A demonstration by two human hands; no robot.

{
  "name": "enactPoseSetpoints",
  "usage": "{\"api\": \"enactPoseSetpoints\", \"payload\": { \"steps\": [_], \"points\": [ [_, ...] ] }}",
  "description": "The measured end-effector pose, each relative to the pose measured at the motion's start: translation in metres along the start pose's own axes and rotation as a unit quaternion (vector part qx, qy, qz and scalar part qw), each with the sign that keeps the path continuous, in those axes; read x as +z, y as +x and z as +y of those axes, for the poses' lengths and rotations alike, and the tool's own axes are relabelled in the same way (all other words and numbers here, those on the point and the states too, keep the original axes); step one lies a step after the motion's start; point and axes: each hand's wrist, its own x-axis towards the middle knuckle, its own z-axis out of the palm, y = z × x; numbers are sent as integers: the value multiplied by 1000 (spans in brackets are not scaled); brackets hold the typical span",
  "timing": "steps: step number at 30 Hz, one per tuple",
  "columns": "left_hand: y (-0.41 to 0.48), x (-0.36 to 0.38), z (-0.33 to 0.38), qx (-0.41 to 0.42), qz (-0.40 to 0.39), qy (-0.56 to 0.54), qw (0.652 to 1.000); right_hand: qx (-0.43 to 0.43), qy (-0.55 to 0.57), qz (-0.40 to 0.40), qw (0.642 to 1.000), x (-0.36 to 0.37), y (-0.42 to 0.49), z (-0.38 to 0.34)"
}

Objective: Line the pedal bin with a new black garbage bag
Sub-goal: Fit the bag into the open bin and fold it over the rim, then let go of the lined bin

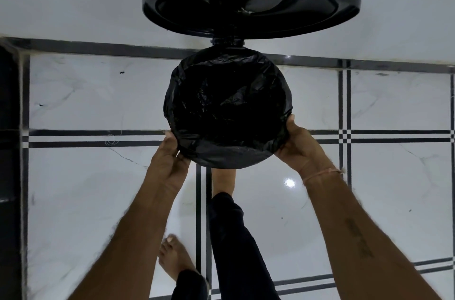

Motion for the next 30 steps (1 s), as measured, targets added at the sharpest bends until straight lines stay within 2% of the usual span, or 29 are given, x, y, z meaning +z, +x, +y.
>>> {"api": "enactPoseSetpoints", "payload": {
  "steps": [4,8,13,16,18,25,30],
  "points": [
    [-8,-4,-11,-10,38,-20,999,-38,50,-3,998,-12,-4,13],
    [-10,-3,-10,-25,17,1,1000,-32,63,-22,997,-17,-8,23],
    [-8,-1,-12,-19,88,-23,996,-19,86,-16,996,-8,-5,25],
    [-16,5,-16,-60,116,-38,991,-40,119,-4,992,-13,-12,36],
    [-20,11,-14,-83,118,-44,989,-41,119,-5,992,-14,-15,43],
    [-21,17,-14,-44,123,-34,991,-21,127,29,991,-7,-16,48],
    [-36,22,-12,-73,135,-17,988,-1,63,46,997,-11,-38,46]
  ]
}}
